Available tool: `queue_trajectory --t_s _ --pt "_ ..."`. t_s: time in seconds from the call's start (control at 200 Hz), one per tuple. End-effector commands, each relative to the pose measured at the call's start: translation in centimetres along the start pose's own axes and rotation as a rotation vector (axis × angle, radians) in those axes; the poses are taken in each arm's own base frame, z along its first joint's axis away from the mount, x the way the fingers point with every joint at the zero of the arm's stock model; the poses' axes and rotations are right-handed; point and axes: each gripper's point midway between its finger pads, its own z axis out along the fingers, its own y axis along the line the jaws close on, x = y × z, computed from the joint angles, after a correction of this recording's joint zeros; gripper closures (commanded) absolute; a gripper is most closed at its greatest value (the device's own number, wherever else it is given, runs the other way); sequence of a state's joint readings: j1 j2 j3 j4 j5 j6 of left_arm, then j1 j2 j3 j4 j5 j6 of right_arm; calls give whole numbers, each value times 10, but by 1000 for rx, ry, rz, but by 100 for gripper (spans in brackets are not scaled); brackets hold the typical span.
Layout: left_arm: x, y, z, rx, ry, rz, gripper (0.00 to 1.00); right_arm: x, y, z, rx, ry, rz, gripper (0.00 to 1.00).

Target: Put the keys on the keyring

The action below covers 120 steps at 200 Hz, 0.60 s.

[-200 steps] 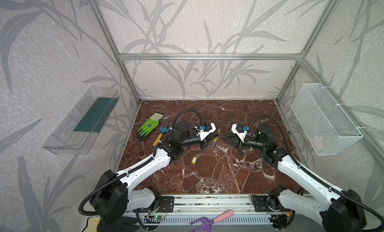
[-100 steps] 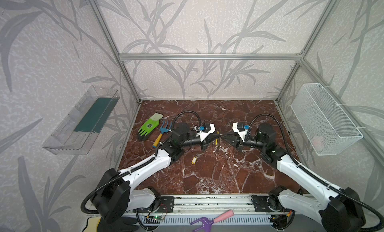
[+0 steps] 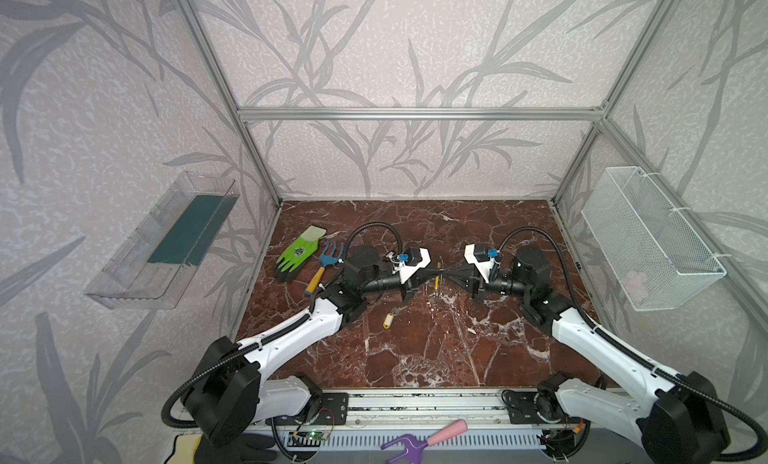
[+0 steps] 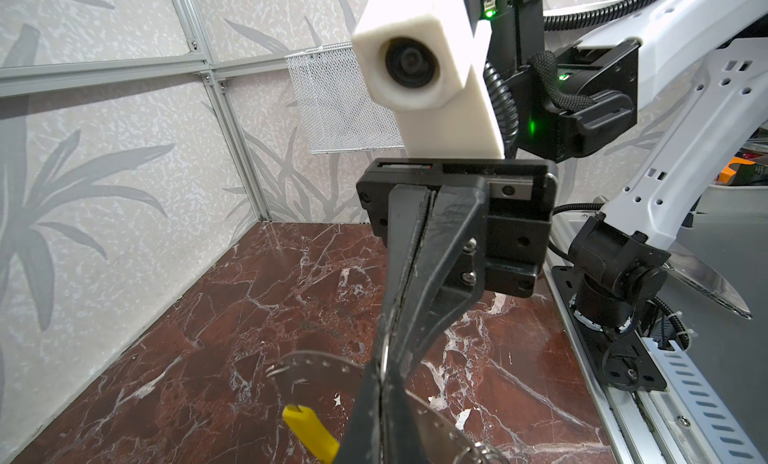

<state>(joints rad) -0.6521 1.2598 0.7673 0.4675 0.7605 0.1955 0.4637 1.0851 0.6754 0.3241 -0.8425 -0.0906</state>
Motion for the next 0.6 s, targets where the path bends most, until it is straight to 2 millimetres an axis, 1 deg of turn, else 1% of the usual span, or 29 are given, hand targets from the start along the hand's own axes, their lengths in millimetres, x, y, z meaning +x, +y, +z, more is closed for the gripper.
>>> queue_trajectory --t_s 0.0,0.045,0.065,0.115,0.19,0.315,0.37,0.48,0.595 --pt "6 3 -5 -35 48 18 79 -7 -3 0 24 0 -29 100" --pt "7 7 -7 -69 83 43 71 0 -10 0 57 40 -18 100" --pt "7 8 -8 -78 101 56 69 0 -12 -1 72 54 -16 100" --pt "8 11 -12 -112 143 91 66 8 -17 -1 98 108 -7 100" --pt "6 16 -19 -158 163 141 64 15 -21 -1 115 164 6 100" --pt "6 19 -25 -184 220 194 63 20 -24 0 132 214 9 100" --pt "7 21 -25 -198 240 210 63 21 -25 2 134 234 11 100" --pt "7 19 -20 -188 261 232 63 24 -25 6 139 281 2 100" --pt "9 18 -14 -174 278 237 63 21 -24 9 139 291 -8 100"
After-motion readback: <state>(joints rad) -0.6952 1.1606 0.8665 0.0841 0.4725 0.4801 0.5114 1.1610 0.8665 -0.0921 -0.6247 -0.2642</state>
